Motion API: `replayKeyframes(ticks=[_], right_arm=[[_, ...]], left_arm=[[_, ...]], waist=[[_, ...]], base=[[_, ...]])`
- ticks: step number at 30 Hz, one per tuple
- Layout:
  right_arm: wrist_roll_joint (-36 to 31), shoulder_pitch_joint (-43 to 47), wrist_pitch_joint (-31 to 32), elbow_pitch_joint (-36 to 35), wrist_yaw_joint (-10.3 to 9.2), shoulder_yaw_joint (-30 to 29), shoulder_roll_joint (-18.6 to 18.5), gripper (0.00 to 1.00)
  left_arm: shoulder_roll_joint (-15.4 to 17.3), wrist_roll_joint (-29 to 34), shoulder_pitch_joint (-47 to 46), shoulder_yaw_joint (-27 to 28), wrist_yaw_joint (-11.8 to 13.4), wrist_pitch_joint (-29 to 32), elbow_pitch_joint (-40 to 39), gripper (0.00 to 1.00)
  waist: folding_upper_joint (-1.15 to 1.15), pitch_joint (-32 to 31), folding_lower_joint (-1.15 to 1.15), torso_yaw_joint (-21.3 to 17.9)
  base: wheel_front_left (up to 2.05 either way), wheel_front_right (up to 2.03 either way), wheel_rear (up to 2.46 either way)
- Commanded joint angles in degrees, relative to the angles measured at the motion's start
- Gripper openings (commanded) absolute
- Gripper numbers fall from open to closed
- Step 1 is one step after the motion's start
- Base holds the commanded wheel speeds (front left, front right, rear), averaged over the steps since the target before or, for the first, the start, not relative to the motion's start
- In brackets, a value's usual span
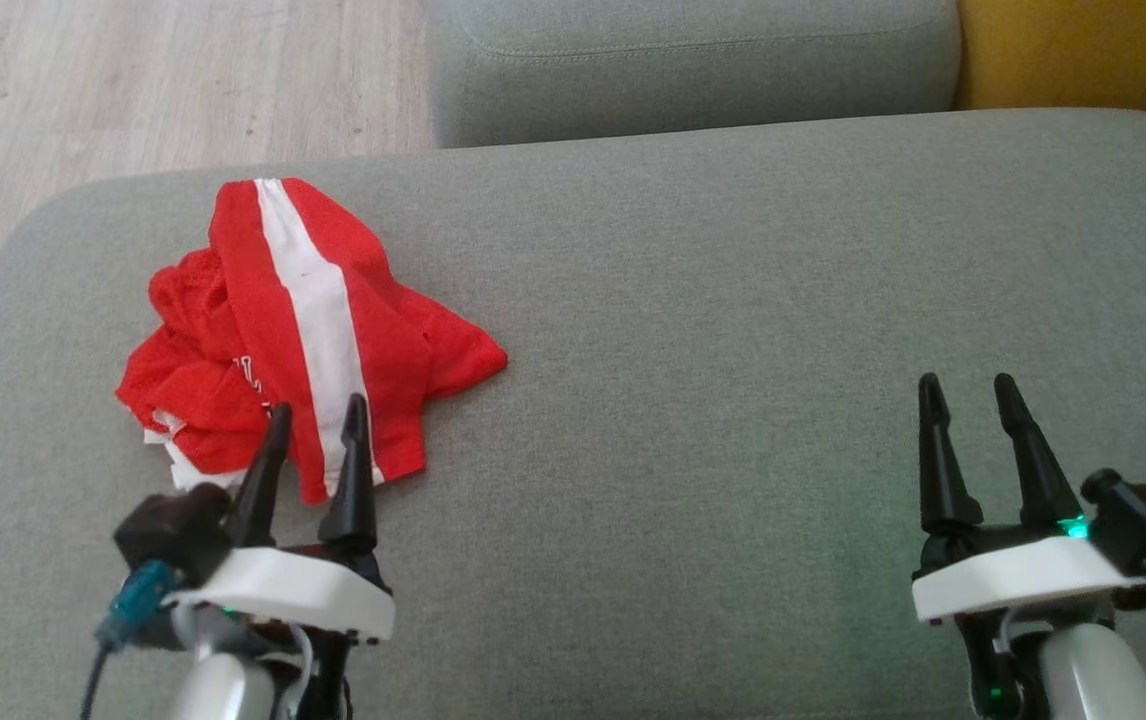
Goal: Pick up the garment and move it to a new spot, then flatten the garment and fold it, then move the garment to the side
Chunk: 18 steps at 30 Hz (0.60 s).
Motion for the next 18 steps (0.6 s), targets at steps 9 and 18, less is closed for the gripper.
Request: replayKeyframes(ticks=[9,18], right_arm=[[-8.44,-2.94,-2.14,-3.05,-0.03,1.99,-0.49,1.00],[-14.11,-3.01,-3.65,-4.34,-0.04,3.28,-0.51,1.00]], left_arm=[[3.12,7.10,-2.74,-3.45,4.09,-2.03,-1.98,1.00],[2.98,9.19,-2.55,-5.67,5.79,-3.54,-2.88,1.00]], waist=[[0.00,-0.13,0.00,-0.10],[0.00,-0.05,0.00,0.06]], base=[[0.00,0.00,0.00],[0.00,0.00,0.00]])
